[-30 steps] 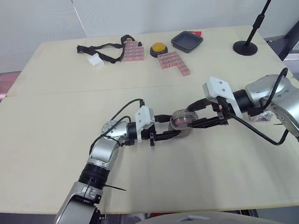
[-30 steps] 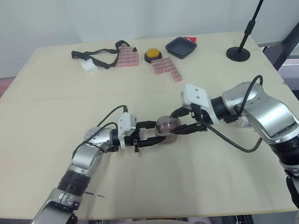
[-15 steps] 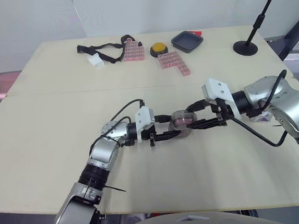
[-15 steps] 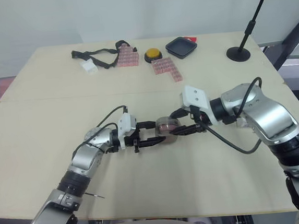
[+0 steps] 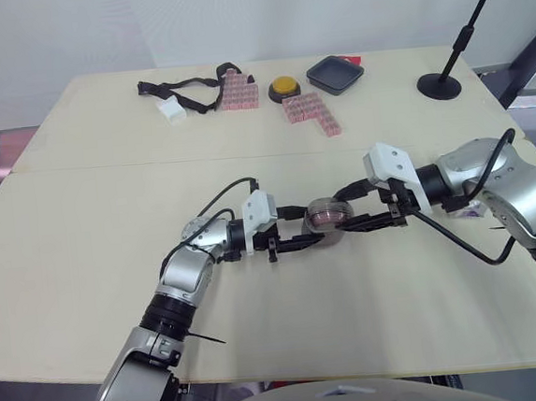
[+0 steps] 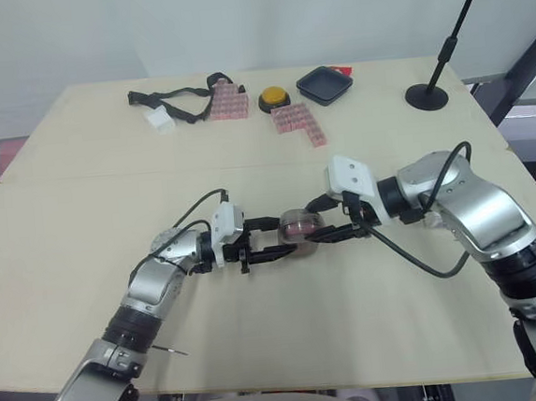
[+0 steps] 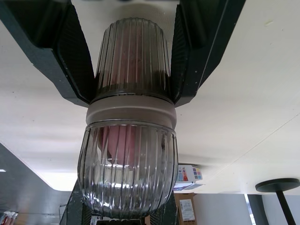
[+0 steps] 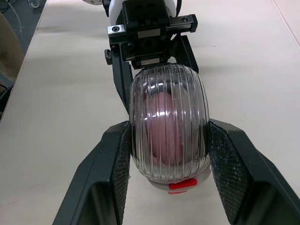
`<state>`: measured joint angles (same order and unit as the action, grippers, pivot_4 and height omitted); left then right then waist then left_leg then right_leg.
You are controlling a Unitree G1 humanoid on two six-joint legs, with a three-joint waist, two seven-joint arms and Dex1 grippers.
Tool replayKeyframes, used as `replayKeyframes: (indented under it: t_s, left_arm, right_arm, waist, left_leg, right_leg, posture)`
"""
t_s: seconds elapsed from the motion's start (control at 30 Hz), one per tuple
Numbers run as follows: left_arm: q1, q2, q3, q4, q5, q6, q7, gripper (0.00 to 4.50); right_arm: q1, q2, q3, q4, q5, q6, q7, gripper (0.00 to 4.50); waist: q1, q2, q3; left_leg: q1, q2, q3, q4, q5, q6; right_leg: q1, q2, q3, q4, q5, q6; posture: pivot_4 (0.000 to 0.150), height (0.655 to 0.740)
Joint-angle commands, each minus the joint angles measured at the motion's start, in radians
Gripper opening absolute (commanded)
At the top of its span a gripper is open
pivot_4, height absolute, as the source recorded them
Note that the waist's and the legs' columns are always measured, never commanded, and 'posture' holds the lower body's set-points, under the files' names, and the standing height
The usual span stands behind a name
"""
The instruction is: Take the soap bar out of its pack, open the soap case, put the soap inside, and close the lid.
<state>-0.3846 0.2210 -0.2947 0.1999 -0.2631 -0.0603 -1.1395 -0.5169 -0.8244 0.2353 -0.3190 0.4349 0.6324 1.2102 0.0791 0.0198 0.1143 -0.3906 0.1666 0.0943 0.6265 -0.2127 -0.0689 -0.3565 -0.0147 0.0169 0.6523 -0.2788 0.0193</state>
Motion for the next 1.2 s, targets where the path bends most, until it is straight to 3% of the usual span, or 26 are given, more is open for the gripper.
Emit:
replayKeyframes:
  t_s: [0.03, 0.93, 0.97, 1.03, 1.2]
  left_arm:
    - [-0.005, 0.009, 0.004, -0.022, 0.002, -0.002, 0.003, 1.87]
    - [0.000, 0.010, 0.004, -0.022, 0.003, -0.003, 0.006, 1.87]
    - [-0.001, 0.011, 0.004, -0.021, 0.003, -0.003, 0.005, 1.87]
    - [-0.002, 0.011, 0.003, -0.020, 0.003, -0.004, 0.004, 1.87]
    - [-0.004, 0.011, 0.002, -0.018, 0.004, -0.004, 0.002, 1.87]
  right_arm:
    - [0.008, 0.002, 0.044, 0.018, -0.031, 0.007, 0.008, 1.96]
    - [-0.027, -0.013, 0.062, 0.097, -0.084, -0.080, 0.067, 1.96]
    - [-0.030, -0.011, 0.060, 0.098, -0.086, -0.082, 0.063, 2.97]
    - [-0.033, -0.009, 0.058, 0.097, -0.088, -0.081, 0.062, 3.53]
    - [-0.029, -0.012, 0.056, 0.082, -0.088, -0.067, 0.065, 3.53]
  waist:
    - [0.000, 0.000, 0.000]
    - [-0.001, 0.000, 0.000]
    - [-0.001, 0.000, 0.000]
    - [-0.001, 0.000, 0.000]
    - [0.000, 0.000, 0.000]
  left_leg:
    - [0.000, 0.000, 0.000, 0.000, 0.000, 0.000]
    - [0.000, 0.000, 0.000, 0.000, 0.000, 0.000]
    - [0.000, 0.000, 0.000, 0.000, 0.000, 0.000]
    - [0.000, 0.000, 0.000, 0.000, 0.000, 0.000]
    - [0.000, 0.000, 0.000, 0.000, 0.000, 0.000]
  right_leg:
    - [0.000, 0.000, 0.000, 0.000, 0.000, 0.000]
    - [0.001, 0.000, 0.000, 0.000, 0.000, 0.000]
    - [0.001, 0.000, 0.000, 0.000, 0.000, 0.000]
    - [0.001, 0.000, 0.000, 0.000, 0.000, 0.000]
    - [0.000, 0.000, 0.000, 0.001, 0.000, 0.000]
  posture:
    - [0.150, 0.7400]
    - [0.150, 0.7400]
    - [0.150, 0.7400]
    - [0.150, 0.7400]
    - [0.150, 0.7400]
